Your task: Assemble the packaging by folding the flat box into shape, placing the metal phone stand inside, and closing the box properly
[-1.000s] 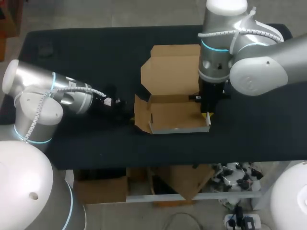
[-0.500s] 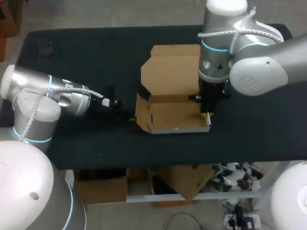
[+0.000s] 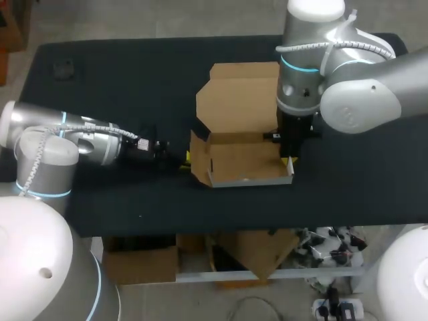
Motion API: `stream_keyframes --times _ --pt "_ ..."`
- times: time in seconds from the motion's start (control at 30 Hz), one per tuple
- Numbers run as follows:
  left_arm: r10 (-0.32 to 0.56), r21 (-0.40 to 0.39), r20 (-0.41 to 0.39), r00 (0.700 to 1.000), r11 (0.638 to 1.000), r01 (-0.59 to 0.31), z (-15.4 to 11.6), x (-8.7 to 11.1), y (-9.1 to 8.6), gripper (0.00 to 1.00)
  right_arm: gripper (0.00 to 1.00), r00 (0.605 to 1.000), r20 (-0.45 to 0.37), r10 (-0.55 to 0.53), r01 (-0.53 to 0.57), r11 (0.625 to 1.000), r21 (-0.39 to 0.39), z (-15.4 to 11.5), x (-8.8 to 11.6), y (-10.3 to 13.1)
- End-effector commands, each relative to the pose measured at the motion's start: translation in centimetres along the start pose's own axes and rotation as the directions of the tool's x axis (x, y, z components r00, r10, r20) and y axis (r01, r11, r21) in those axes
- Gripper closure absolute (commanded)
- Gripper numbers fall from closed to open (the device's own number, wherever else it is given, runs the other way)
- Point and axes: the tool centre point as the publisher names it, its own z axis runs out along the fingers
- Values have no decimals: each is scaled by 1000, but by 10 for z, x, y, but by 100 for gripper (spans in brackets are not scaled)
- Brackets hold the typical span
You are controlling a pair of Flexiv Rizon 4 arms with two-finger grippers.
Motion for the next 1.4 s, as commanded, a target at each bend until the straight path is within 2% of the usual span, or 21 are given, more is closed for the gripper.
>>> stream_keyframes --times 0.03,0.37,0.87,1.4 --pt "3 1 -13 1000 1000 -3 4 0 -2 76 100 1000 2 1 -1 1000 0 -1 1 0" --pt "7 8 -33 999 1000 -7 5 6 -4 68 100 1000 2 1 -1 1000 0 -1 1 0" --pt "8 20 -33 999 1000 -7 3 10 -6 67 100 1000 2 1 -1 1000 0 -1 1 0" --pt "-22 -2 -16 1000 1000 22 9 16 -6 66 100 1000 2 1 -1 1000 0 -1 1 0"
